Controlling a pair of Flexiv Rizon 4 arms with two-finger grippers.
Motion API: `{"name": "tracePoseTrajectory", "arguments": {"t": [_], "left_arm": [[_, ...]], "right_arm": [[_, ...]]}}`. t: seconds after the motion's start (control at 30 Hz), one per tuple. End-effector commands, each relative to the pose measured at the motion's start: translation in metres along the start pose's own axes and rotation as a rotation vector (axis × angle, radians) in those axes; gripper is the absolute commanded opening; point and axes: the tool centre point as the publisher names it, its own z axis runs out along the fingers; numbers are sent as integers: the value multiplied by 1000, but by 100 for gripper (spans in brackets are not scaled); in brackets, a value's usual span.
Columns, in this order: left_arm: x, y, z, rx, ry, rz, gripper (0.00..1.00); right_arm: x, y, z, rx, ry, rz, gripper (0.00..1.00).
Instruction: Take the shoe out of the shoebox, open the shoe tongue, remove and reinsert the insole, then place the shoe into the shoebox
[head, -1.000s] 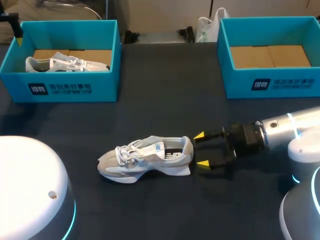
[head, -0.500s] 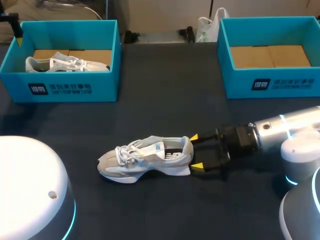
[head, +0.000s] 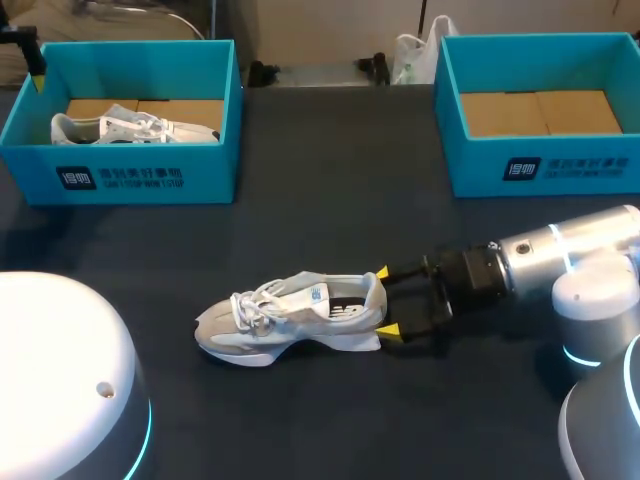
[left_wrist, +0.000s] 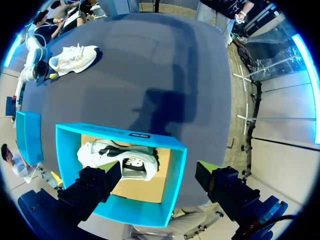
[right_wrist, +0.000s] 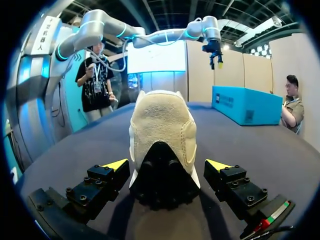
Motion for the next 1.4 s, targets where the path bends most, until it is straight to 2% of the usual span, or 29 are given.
{"name": "tracePoseTrajectory", "arguments": {"t": [0.03, 0.63, 1.37, 1.4], "left_arm": [[0, -2, 0, -4, 0, 1, 100], [0, -2, 0, -4, 0, 1, 100], [0, -2, 0, -4, 0, 1, 100], [0, -2, 0, -4, 0, 1, 100]], "right_arm": [[-1, -1, 7, 4, 2, 1, 100], [0, 0, 29, 29, 5, 7, 100], [3, 2, 44, 40, -7, 1, 100], [3, 2, 44, 40, -7, 0, 89]]}}
